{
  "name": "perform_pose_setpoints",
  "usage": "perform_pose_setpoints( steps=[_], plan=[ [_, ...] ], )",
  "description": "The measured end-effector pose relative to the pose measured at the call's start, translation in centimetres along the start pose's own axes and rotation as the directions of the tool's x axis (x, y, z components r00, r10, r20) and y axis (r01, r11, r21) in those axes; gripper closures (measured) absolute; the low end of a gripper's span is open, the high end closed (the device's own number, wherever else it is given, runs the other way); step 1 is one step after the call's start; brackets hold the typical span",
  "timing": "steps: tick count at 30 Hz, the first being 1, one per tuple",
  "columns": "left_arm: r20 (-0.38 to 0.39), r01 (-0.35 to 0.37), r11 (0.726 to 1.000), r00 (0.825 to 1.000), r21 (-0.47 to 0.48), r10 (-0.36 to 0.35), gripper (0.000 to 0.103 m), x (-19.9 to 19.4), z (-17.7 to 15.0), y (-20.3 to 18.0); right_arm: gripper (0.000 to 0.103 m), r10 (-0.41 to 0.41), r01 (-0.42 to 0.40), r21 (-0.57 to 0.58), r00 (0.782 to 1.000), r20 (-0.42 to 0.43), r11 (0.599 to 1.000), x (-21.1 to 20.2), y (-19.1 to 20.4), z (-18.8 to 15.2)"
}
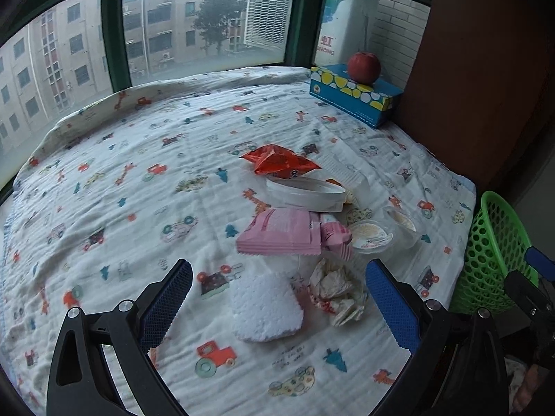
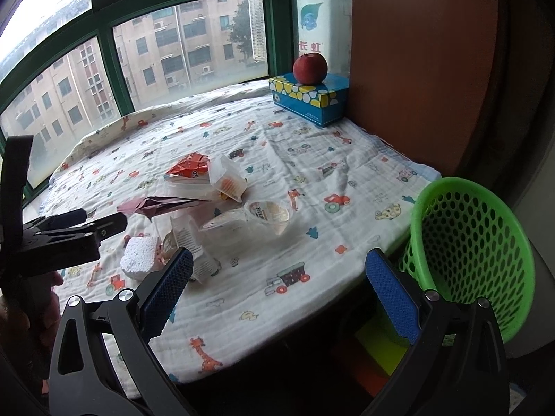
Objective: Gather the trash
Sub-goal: 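Grasp the pink wrapper with the left gripper while the right gripper grasps the clear plastic box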
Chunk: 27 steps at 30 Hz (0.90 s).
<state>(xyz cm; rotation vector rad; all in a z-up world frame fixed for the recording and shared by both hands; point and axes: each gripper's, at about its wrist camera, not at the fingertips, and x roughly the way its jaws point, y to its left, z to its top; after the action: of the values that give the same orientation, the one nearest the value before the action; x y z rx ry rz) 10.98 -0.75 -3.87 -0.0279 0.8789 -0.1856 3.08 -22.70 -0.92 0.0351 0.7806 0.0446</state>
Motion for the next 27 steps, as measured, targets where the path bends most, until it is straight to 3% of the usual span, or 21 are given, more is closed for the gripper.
perform_pose_setpoints(
  steps=[4,11,13,15,18,27],
  plan=[
    [-0.016,0.035,0.999,0.999,0.017,-0.035,0.006,1.9,0.6,-0.6,0.005,0.001,-0.001,0.002,1.000,-0.012,1.000,1.0,-0.3,0.2],
    [-0.034,0.022,0.999,0.999,0.043,-0.021,0.008,5.2,1.9,-0.4,0.005,0.013,-0.013,-0.010,0.999,-0.033,1.000,2.8,-0.5,0.6],
    [-0.036,0.021,0.999,0.999,0.049,-0.019,0.013,5.7,2.0,-0.2,0.005,0.020,-0.020,-0.016,0.999,-0.038,1.000,3.4,-0.4,0.8],
    [-0.049,0.034,0.998,0.998,0.053,-0.031,0.025,6.1,2.0,0.0,0.005,0.030,-0.031,-0.020,0.998,-0.049,0.999,4.1,-0.4,0.9],
    [-0.042,0.035,0.998,0.999,0.053,-0.033,0.033,6.4,2.0,0.3,0.005,0.054,-0.055,-0.020,0.996,-0.064,0.998,5.2,-0.2,1.3],
    [-0.026,0.056,0.998,0.998,0.017,-0.055,0.038,5.1,2.0,2.3,0.009,0.148,-0.151,-0.026,0.983,-0.108,0.988,8.9,0.9,3.6]
  ],
)
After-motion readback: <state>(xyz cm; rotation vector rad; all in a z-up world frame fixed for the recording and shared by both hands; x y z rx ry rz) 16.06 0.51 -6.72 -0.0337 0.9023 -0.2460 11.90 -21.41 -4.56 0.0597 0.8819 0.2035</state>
